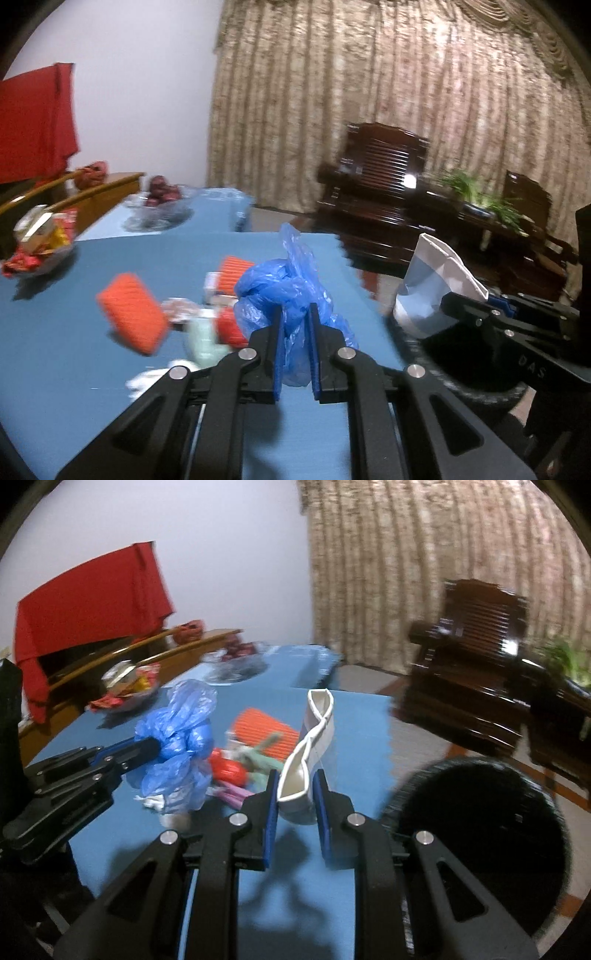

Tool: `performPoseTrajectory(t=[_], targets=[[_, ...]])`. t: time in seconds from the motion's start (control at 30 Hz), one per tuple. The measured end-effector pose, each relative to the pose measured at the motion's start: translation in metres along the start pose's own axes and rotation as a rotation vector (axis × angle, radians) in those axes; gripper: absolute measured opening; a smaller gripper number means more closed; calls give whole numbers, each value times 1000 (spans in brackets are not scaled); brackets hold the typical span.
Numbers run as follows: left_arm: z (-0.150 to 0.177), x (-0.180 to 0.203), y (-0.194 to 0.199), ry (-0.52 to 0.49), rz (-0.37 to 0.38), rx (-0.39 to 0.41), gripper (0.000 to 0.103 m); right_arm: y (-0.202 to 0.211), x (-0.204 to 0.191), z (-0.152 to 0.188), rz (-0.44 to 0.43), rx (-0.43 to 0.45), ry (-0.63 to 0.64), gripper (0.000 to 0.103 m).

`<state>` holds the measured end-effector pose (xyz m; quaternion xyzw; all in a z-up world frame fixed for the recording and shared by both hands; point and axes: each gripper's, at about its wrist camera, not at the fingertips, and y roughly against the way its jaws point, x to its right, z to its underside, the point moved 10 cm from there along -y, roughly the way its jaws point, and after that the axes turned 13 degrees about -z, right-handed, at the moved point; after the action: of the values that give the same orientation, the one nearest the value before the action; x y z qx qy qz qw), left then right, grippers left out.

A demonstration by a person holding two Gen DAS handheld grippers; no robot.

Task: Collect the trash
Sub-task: 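Carry both items over the black bin and open both tools to drop them, then grasp the white tissue and green glove with the right tool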

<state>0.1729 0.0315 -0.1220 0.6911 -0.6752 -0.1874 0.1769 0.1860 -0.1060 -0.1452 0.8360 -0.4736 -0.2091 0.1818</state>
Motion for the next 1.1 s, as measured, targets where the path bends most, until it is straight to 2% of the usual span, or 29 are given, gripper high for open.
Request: performPoseTrajectory(t=[0.27, 0.4, 0.5, 0.53, 0.6, 0.63, 0.67, 0.7, 0.77, 0.83, 0.87, 0.9, 0.93, 1.1], targets=[[6, 108, -23, -67, 180, -48, 12, 45, 106, 44, 206, -35, -99, 18], [13, 168, -32, -107, 268, -76, 12, 56, 144, 66, 278, -58, -147, 18], [20, 198, -34, -132, 317, -95, 12, 64, 166, 80, 317, -66, -184, 21], [23, 210, -34, -140, 344, -108, 13, 66, 170, 83, 329, -69, -191, 26], [27, 226, -35, -152, 372, -120, 18, 72, 179, 90, 359, -71, -197, 30], [28, 232, -36, -156, 388, -127, 30, 74, 180, 93, 371, -71, -200, 38], [29, 236, -37, -158, 394, -131, 37, 76, 182, 95, 382, -66, -202, 42], [28, 240, -37, -156, 394, -128, 46, 80, 182, 98, 391, -60, -203, 48], [28, 236, -35, -153, 390, -121, 49, 85, 181, 100, 402, -49, -205, 57], [26, 228, -38, -153, 372, -116, 53, 90, 181, 98, 419, -22, -201, 75], [24, 221, -37, -146, 359, -109, 55, 92, 180, 96, 420, -8, -202, 79], [22, 216, -35, -141, 345, -100, 60, 93, 177, 93, 418, 2, -203, 90], [19, 205, -33, -133, 318, -83, 66, 93, 175, 88, 414, 16, -202, 94], [9, 143, -23, -98, 195, -24, 80, 77, 145, 66, 345, 47, -167, 96]])
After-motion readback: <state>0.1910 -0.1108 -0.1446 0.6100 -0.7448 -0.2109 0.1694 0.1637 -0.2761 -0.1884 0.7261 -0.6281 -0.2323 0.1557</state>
